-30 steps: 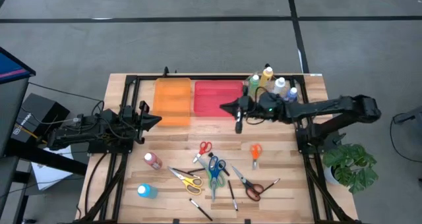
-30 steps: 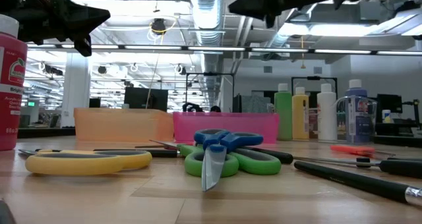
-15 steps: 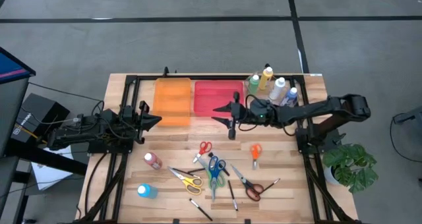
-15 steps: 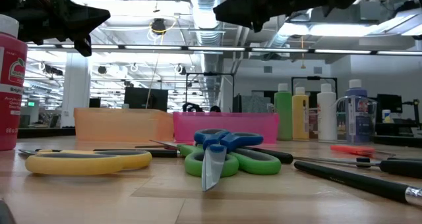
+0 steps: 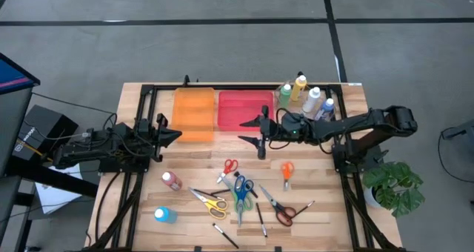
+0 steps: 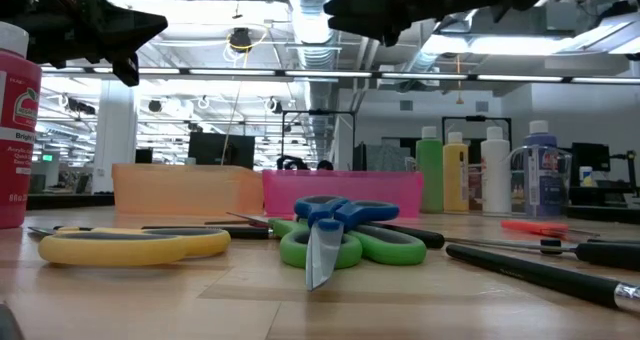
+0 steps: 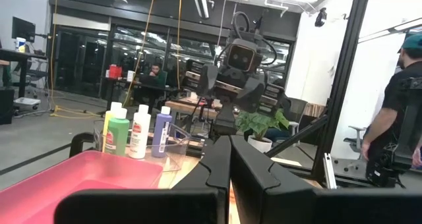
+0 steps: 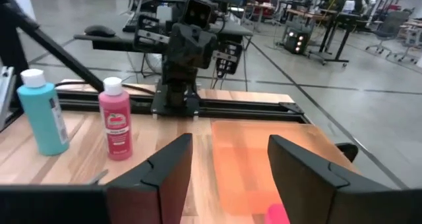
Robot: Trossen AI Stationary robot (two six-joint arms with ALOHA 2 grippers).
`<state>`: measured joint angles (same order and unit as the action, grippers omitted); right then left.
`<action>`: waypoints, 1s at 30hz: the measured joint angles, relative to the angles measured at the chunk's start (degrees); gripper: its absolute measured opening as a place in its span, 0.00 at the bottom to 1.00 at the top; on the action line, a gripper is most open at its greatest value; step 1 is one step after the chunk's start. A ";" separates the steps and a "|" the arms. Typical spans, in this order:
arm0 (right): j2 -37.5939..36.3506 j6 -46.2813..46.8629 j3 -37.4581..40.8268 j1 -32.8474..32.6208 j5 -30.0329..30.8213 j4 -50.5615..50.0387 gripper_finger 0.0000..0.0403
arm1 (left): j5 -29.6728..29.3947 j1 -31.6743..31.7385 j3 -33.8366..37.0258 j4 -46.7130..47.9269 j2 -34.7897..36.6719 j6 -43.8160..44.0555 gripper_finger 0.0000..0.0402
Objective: Pick & Place Paint Supplies
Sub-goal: Put the pink paint bottle into the transparent bin
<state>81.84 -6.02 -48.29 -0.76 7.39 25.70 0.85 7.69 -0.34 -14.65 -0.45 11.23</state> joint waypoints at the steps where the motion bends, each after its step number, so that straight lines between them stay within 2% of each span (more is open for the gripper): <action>1: 0.00 0.00 0.00 -0.42 -0.01 -0.03 0.49 | -0.01 -0.01 0.00 0.00 0.00 0.01 0.00; 19: 0.00 0.00 0.02 -4.89 -0.04 -3.00 0.47 | -0.49 0.01 0.00 -1.64 -0.02 0.01 0.00; 23: 0.00 0.00 0.02 -5.28 -0.04 -3.48 0.47 | -0.30 -0.01 -0.01 -1.54 -0.02 4.69 0.00; 26: 0.00 0.00 0.02 -5.28 -0.04 -3.88 0.46 | 2.05 -0.01 0.00 -0.22 -0.02 6.45 0.00; 30: 0.00 0.01 0.02 -5.27 -0.04 -4.33 0.45 | 9.52 -0.01 -0.02 2.98 -0.02 3.73 0.00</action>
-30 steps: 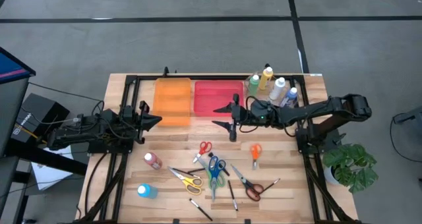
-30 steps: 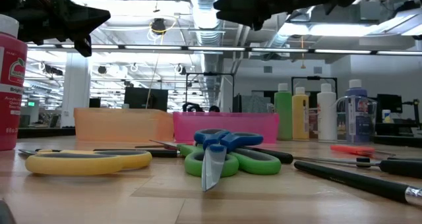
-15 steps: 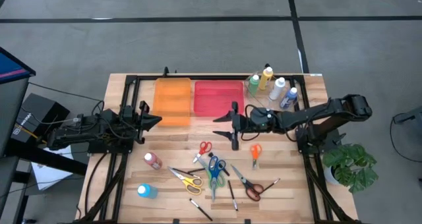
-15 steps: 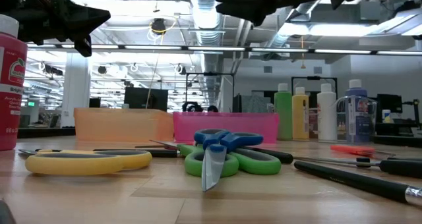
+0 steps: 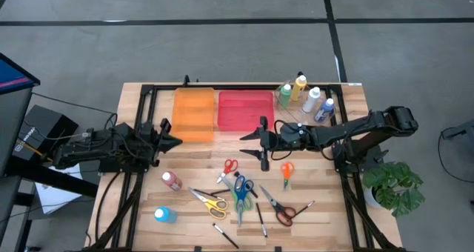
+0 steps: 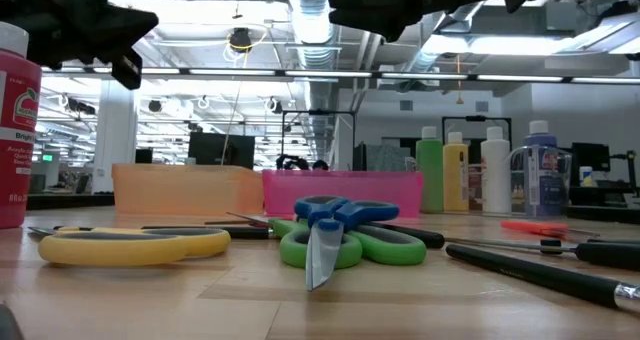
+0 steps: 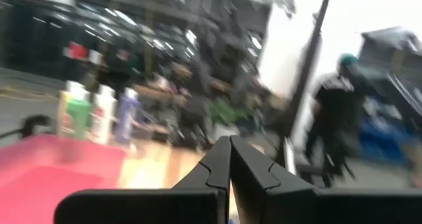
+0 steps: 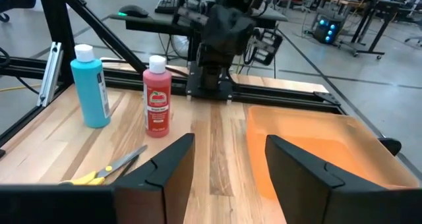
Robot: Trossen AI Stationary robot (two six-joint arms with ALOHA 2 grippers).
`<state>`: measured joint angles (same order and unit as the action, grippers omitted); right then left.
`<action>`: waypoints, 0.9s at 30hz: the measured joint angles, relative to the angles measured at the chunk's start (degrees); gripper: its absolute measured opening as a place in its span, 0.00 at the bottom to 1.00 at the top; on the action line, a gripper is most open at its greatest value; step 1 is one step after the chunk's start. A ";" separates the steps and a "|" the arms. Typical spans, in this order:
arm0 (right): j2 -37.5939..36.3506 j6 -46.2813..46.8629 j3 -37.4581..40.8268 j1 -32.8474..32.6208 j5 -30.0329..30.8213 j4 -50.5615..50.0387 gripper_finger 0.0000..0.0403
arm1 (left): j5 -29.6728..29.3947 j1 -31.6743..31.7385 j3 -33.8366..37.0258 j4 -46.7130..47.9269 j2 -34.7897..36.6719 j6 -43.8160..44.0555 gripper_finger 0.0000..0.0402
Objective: Pick & Place Paint Supplies
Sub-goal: Put the pink paint bottle into the transparent bin
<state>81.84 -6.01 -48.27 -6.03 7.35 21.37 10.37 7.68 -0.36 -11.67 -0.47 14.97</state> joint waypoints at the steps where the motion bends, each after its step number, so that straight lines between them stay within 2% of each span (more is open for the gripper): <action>1: 0.00 -0.01 0.00 -0.01 0.00 -0.02 0.45 | 1.30 0.00 0.01 1.13 -0.03 -0.93 0.00; 9: 0.00 0.01 0.00 0.01 0.00 -0.42 0.45 | 2.11 0.00 0.00 6.33 -0.02 -3.15 0.00; 27: 0.00 0.03 0.00 0.01 0.00 -2.22 0.45 | 2.10 0.00 0.00 5.19 -0.02 -4.01 0.00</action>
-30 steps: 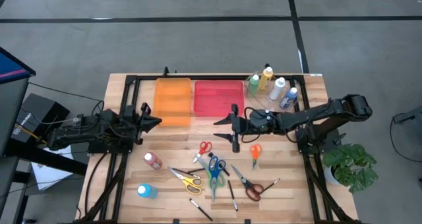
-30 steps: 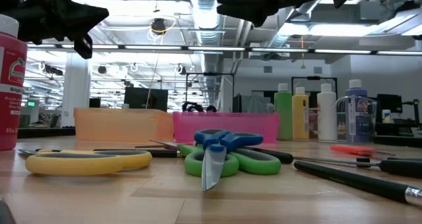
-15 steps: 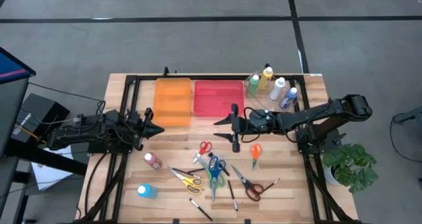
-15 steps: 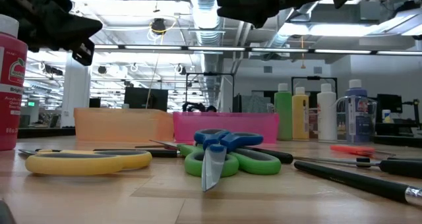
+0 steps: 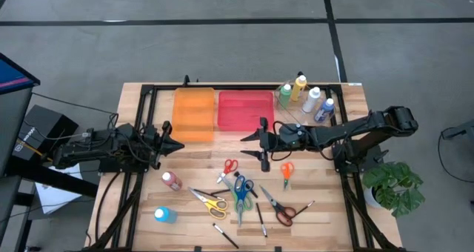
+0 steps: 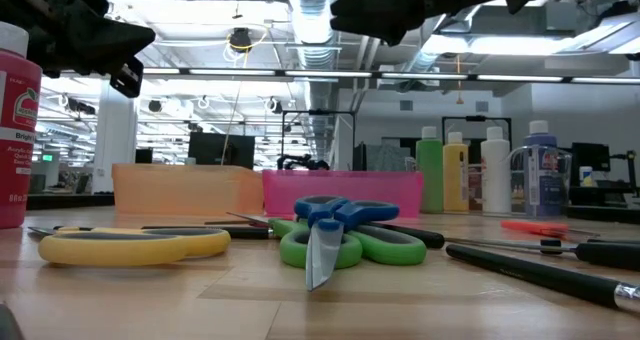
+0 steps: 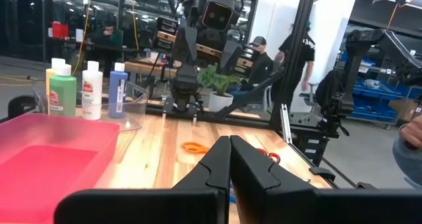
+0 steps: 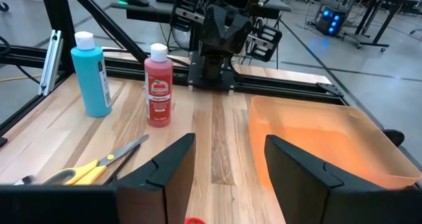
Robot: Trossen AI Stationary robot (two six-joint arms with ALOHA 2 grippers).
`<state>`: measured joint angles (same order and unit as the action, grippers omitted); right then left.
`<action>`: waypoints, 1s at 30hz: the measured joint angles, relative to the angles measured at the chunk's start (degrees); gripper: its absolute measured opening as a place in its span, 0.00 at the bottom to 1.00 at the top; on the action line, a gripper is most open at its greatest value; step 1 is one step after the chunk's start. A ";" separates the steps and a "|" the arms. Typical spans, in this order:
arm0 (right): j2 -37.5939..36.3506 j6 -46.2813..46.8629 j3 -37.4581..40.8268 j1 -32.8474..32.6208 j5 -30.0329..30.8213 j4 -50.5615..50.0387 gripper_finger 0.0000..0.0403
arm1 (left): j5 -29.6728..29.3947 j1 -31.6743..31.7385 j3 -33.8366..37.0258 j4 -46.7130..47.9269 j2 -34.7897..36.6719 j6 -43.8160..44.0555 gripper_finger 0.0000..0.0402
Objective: Pick & Place Paint Supplies
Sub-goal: Put the pink paint bottle into the transparent bin
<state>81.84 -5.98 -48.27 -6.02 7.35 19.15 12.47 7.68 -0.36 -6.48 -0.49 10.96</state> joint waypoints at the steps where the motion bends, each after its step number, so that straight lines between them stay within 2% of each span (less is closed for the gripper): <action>1: 0.00 0.00 0.00 -0.02 0.00 -0.12 0.45 | 0.00 0.00 0.00 0.00 0.00 0.00 0.00; 30: 0.00 0.90 0.01 0.04 0.00 -0.77 0.45 | -0.42 0.01 0.00 -0.06 0.00 0.01 0.00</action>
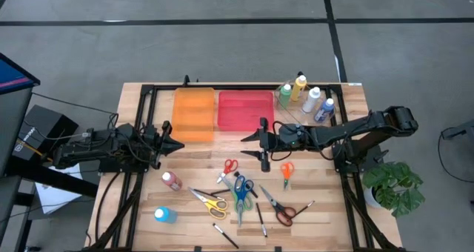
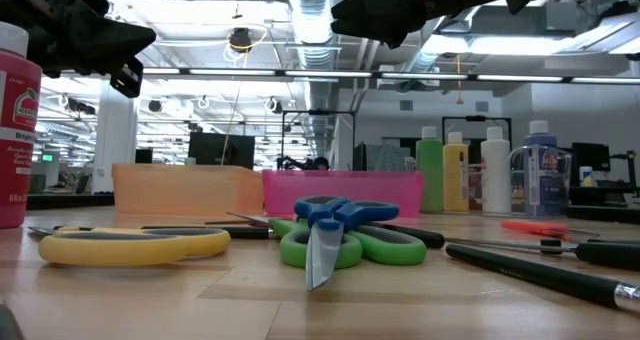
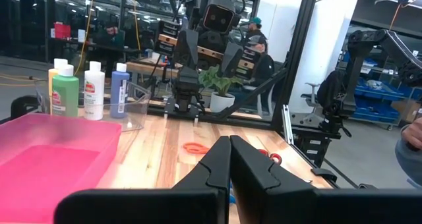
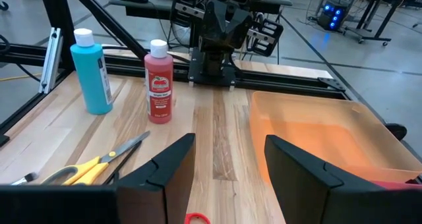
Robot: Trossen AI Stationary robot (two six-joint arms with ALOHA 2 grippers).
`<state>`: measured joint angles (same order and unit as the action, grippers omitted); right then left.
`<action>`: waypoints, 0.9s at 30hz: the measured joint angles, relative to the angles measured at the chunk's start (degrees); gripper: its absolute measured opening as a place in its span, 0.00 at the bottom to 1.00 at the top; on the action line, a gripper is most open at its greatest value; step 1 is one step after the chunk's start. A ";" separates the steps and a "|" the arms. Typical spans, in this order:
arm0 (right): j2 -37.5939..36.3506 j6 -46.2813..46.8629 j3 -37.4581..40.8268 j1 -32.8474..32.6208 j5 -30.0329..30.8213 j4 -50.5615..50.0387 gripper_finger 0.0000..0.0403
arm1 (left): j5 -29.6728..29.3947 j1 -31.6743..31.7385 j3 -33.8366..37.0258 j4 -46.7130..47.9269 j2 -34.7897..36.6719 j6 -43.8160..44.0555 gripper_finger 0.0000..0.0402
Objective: Pick & Place Paint Supplies
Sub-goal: Put the pink paint bottle into the transparent bin
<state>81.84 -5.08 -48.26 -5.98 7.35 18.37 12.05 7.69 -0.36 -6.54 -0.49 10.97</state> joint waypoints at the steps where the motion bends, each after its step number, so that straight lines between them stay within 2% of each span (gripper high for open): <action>1: 0.00 0.02 -0.01 0.00 0.00 0.00 0.45 | 0.00 0.00 0.00 0.01 0.00 -0.01 0.00; 13: 0.00 0.15 -0.01 0.00 0.00 -0.50 0.45 | 0.00 -0.01 0.00 2.42 0.00 0.05 0.00; 21: 0.00 0.16 0.00 0.00 0.00 -1.27 0.45 | -1.61 0.01 0.00 2.69 -0.02 5.55 0.00; 27: 0.00 0.17 -0.01 0.00 0.00 -1.27 0.45 | -1.62 -0.01 0.00 2.70 -0.02 6.03 0.00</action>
<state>81.84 -4.91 -48.27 -5.98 7.35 17.10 10.44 7.68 -0.36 -3.84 -0.51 16.99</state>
